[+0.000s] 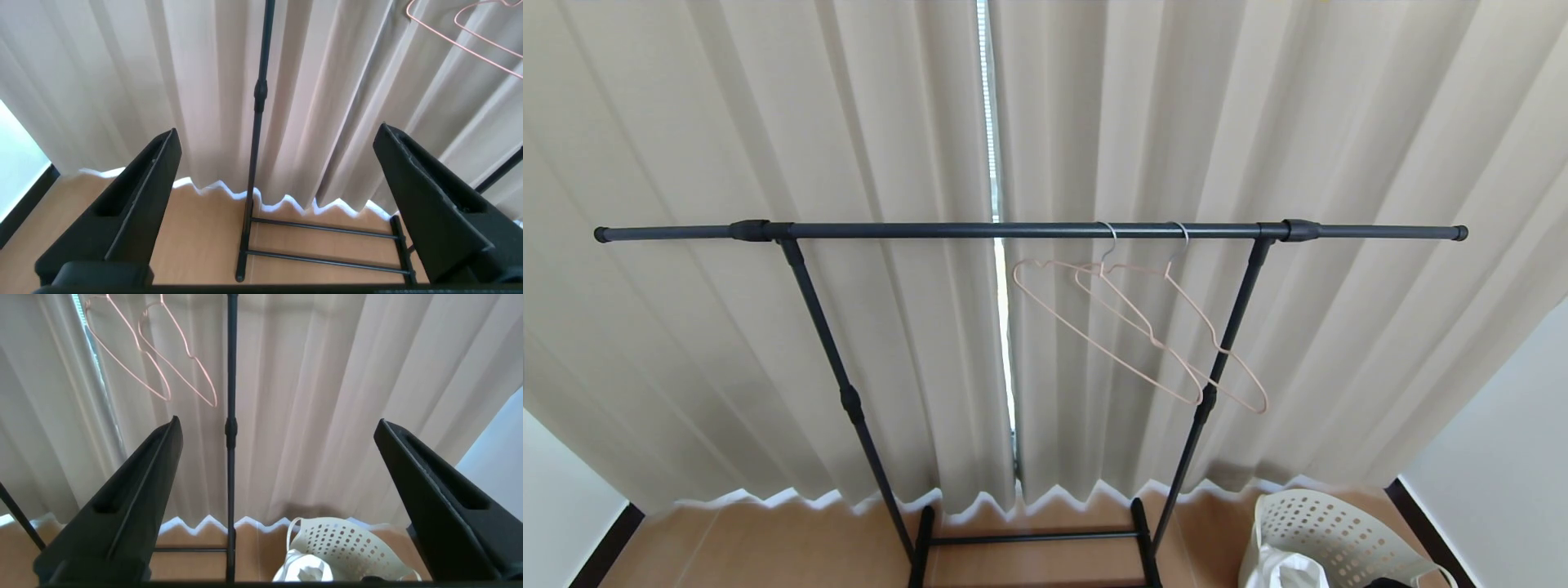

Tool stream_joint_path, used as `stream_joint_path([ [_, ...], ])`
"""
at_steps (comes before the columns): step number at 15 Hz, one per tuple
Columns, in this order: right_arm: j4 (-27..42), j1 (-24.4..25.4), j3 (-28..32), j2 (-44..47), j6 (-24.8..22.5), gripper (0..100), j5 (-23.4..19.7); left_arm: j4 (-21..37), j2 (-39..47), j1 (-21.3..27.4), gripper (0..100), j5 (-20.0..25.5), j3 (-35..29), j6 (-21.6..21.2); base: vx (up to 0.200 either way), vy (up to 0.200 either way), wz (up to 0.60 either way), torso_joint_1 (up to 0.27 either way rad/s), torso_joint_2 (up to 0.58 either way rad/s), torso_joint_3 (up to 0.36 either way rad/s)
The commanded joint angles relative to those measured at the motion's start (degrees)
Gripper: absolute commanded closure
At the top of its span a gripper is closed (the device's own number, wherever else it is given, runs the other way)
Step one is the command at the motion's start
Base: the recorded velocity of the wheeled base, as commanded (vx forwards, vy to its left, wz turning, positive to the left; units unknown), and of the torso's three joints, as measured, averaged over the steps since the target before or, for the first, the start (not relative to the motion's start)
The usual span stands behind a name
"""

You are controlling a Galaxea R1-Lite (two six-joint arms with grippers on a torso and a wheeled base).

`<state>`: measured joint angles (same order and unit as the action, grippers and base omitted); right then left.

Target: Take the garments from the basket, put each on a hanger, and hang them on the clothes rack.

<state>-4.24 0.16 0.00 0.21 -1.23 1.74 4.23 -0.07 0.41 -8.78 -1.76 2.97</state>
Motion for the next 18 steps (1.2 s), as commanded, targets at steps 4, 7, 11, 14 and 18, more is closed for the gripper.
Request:
stream_joint_path([
  [4,0.0,0.0,0.0,0.1,0.0,0,0.3,0.0,0.1,0.0,0,0.0,0.0,0.0,0.0,0.0,0.0,0.0,0.0,0.0],
  [7,0.0,0.0,0.0,0.0,-0.4,0,0.2,0.0,0.1,0.0,0,0.0,0.0,0.0,0.0,0.0,0.0,0.0,0.0,0.0],
  [11,0.0,0.0,0.0,0.0,0.3,0,0.0,0.0,0.1,-0.1,0,0.0,0.0,0.0,0.0,0.0,0.0,0.0,0.0,0.0],
  [14,0.0,0.0,0.0,0.1,0.9,0,-0.1,0.0,0.1,0.0,0,0.0,0.0,0.0,0.0,0.0,0.0,0.0,0.0,0.0],
  [18,0.0,0.0,0.0,0.1,0.9,0,-0.2,0.0,0.1,0.0,0,0.0,0.0,0.0,0.0,0.0,0.0,0.0,0.0,0.0],
])
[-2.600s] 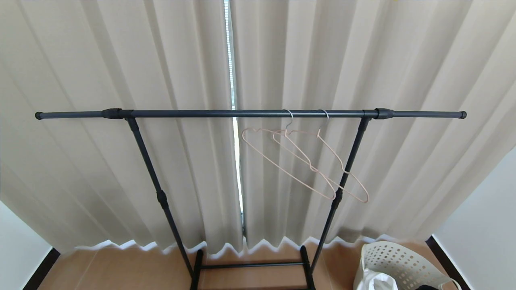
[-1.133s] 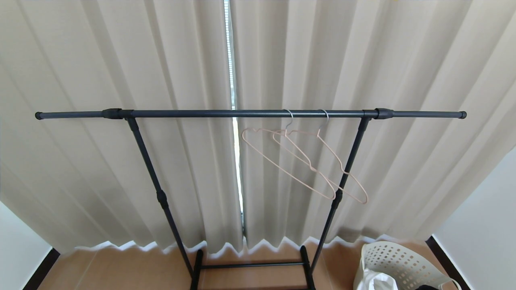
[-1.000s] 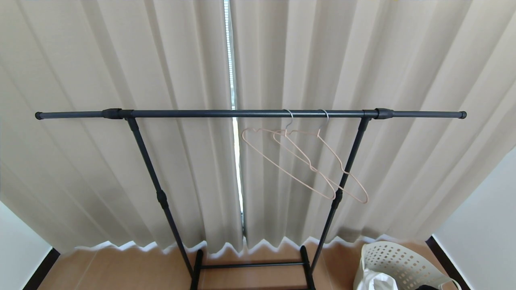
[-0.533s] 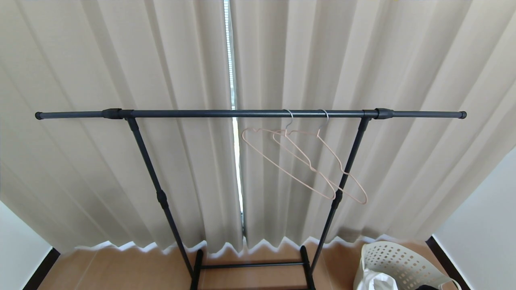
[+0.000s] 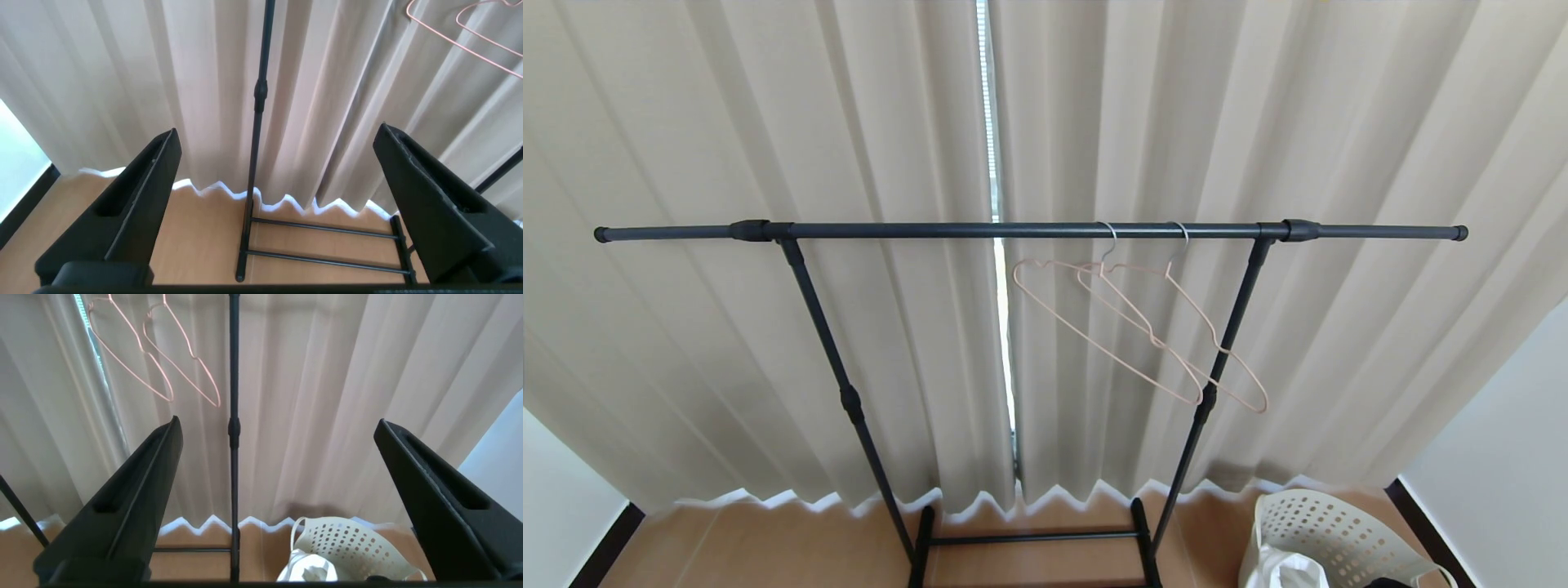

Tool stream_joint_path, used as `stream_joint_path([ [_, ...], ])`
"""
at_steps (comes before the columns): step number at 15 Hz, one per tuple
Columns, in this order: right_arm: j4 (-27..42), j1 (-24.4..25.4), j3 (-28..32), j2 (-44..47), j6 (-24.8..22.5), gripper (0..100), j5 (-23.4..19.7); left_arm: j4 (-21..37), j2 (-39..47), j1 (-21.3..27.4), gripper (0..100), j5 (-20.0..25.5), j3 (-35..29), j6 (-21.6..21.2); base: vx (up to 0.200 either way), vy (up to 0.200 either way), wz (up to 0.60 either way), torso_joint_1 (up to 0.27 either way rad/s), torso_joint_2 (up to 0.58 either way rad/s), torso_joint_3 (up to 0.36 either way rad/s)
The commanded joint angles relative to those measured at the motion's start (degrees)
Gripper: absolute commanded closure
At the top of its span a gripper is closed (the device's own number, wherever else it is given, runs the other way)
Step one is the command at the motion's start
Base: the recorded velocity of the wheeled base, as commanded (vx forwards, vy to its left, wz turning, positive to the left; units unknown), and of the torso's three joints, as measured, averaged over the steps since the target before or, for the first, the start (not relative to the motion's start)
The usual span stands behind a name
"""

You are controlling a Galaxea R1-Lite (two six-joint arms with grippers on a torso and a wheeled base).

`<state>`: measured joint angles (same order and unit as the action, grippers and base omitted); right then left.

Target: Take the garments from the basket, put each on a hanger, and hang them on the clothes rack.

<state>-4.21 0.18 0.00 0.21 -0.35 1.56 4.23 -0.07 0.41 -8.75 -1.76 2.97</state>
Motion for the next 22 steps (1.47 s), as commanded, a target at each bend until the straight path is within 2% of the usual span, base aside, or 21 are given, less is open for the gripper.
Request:
stream_joint_path([
  [1,0.0,0.0,0.0,0.1,-0.1,0,0.0,0.0,0.1,0.0,0,0.0,0.0,0.0,0.0,0.0,0.0,0.0,0.0,0.0],
  [22,0.1,0.0,0.0,0.1,-0.2,0,-0.1,0.0,0.1,0.0,0,0.5,0.0,0.3,0.0,0.0,0.0,-0.008,0.02,0.009],
])
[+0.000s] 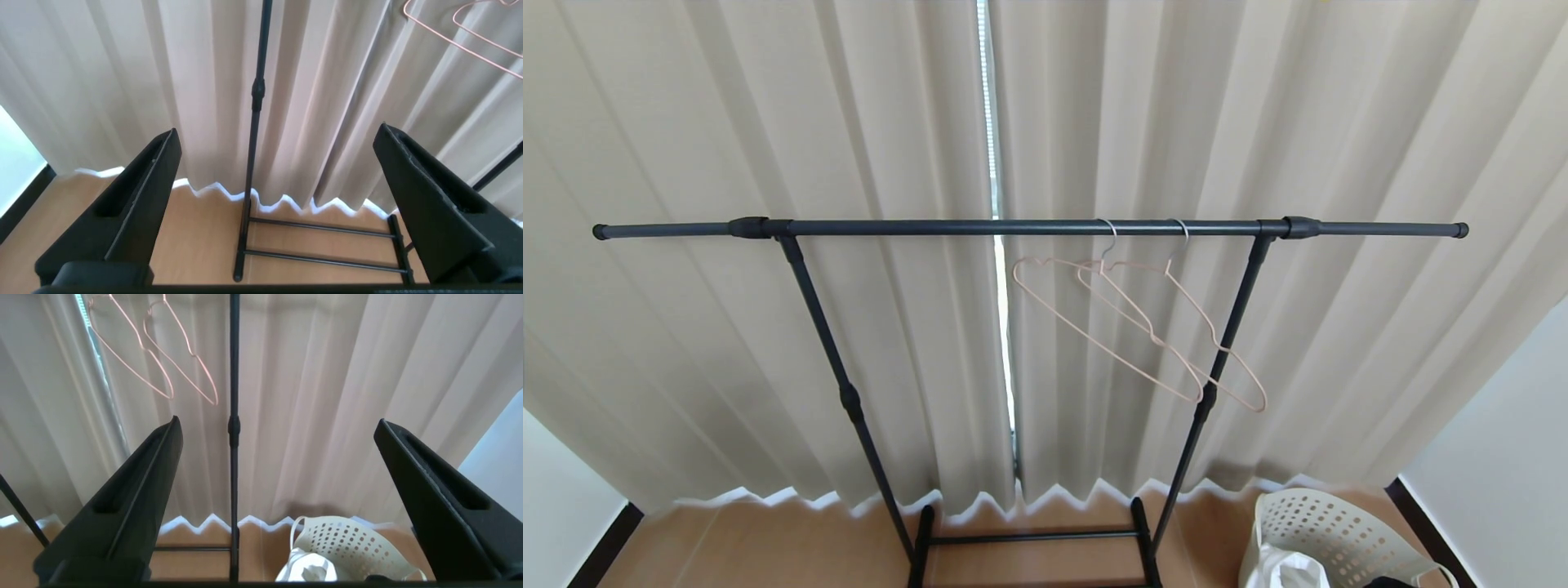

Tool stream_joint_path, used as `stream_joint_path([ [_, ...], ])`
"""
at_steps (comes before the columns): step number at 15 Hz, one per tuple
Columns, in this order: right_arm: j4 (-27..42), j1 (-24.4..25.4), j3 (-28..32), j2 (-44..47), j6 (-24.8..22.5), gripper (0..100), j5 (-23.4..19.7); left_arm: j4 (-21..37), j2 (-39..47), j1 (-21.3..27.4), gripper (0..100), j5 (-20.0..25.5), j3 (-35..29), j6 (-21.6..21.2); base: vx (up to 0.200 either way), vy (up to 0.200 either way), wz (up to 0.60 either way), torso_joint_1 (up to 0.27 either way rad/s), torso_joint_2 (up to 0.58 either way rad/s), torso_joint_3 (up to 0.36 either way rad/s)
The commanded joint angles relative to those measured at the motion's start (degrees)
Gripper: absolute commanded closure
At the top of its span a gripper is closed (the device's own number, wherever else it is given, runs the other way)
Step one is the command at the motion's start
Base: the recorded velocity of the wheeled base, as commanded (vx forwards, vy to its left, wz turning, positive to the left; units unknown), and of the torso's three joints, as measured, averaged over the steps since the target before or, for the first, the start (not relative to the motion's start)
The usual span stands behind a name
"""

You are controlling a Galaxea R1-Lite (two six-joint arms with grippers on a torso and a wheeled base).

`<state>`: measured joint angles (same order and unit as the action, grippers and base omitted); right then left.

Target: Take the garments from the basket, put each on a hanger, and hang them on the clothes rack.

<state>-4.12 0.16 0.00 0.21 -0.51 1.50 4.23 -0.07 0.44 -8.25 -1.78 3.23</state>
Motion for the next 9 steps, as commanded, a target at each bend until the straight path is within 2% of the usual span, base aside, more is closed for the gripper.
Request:
stream_joint_path([
  [1,0.0,0.0,0.0,0.1,0.0,0,0.0,0.0,0.1,0.0,0,0.0,0.0,0.0,0.0,0.0,0.0,-0.08,0.19,0.105],
  [4,0.0,0.0,0.0,0.1,0.1,0,0.0,0.0,0.1,0.0,0,0.0,-0.1,0.0,0.0,0.0,0.0,-0.089,0.22,0.107],
  [9,0.0,0.0,0.0,0.0,0.0,0,0.0,0.0,0.1,0.0,0,0.0,-0.1,0.0,0.0,0.0,0.0,0.0,0.0,0.0],
])
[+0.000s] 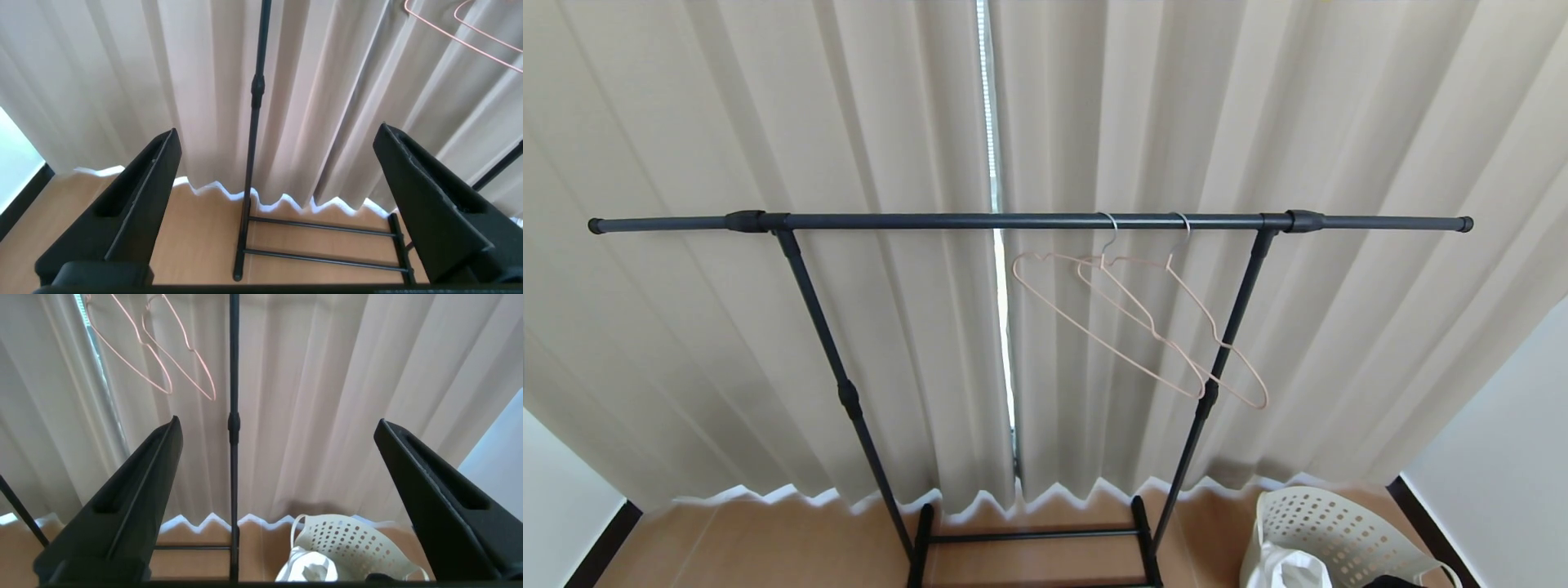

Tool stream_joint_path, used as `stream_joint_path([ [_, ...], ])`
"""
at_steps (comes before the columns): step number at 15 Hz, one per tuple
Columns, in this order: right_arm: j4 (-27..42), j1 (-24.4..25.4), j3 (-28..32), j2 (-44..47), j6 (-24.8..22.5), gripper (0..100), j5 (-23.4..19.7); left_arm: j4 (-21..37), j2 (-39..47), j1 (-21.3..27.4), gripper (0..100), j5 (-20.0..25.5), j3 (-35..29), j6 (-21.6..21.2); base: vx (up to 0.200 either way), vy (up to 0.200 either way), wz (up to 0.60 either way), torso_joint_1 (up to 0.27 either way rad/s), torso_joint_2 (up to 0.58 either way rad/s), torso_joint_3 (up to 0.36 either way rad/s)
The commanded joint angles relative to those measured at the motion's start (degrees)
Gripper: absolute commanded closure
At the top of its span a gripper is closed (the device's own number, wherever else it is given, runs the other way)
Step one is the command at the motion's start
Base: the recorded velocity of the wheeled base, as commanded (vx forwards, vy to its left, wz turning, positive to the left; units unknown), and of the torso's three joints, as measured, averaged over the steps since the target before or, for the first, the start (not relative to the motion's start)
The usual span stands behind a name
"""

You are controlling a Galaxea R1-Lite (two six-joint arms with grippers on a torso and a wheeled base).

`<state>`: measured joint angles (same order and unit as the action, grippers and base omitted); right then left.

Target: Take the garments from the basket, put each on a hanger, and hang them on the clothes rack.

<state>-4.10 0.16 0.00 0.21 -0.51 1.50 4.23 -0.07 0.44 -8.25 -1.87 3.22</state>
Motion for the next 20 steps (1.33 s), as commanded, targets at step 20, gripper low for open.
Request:
stream_joint_path([
  [20,0.0,0.0,0.0,0.1,0.0,0,0.0,0.0,0.1,0.0,0,0.0,0.0,0.3,0.0,0.0,0.0,-0.095,0.22,0.121],
])
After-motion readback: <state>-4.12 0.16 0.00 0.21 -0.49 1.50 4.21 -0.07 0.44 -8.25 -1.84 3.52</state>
